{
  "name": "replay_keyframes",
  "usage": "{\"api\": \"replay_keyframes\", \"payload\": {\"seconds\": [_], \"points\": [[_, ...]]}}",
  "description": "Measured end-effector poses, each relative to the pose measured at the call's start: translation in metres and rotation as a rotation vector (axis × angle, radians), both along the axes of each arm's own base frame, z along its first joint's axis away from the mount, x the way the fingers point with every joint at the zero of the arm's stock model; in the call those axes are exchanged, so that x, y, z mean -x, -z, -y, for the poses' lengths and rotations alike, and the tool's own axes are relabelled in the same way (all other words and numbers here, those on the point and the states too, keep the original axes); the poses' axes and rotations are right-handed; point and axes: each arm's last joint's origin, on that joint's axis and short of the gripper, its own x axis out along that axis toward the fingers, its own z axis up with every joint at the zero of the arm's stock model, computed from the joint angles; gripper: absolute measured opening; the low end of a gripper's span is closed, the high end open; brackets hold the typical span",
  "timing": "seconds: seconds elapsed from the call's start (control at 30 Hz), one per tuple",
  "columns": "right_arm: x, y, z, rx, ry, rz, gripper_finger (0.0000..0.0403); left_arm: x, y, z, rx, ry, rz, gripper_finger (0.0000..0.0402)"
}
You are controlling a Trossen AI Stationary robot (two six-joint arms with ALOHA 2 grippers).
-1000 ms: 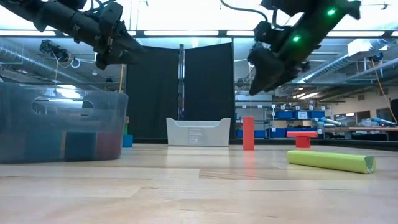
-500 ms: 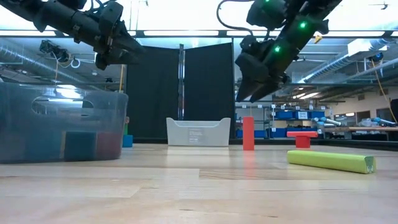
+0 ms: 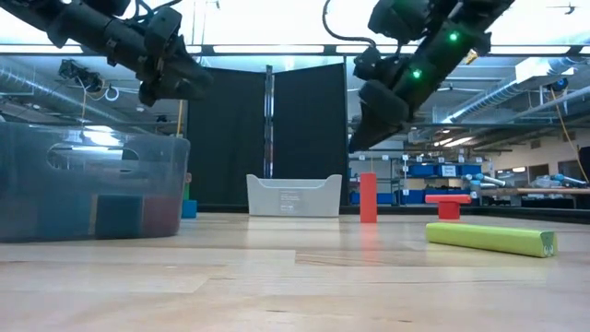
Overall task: Sort blocks by size
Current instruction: Put the orange rectangular block into the gray bin
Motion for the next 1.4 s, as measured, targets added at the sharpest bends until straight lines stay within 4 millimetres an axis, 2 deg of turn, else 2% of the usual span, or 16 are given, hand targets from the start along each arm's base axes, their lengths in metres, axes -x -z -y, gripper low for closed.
{"api": "replay_keyframes", "payload": {"seconds": [0.13, 0.27, 0.43, 0.83, 1.4], "points": [[0.005, 0.016, -0.003, 0.035, -0.183, -0.019, 0.0330, 0.000, 0.000, 0.000, 0.001, 0.000, -0.004, 0.0239], [0.012, 0.028, 0.006, 0.047, -0.217, -0.048, 0.0327, 0.000, 0.000, 0.000, 0.001, 0.000, -0.004, 0.0239], [0.014, 0.031, 0.016, 0.066, -0.244, -0.033, 0.0314, 0.000, 0.000, 0.000, 0.000, -0.001, -0.003, 0.0239], [0.023, 0.040, 0.039, -0.018, -0.295, -0.040, 0.0306, 0.000, 0.000, 0.000, -0.006, -0.015, -0.003, 0.0239], [0.025, 0.040, 0.043, -0.039, -0.329, -0.024, 0.0254, 0.000, -0.001, -0.001, -0.010, -0.024, 0.004, 0.0239]]}}
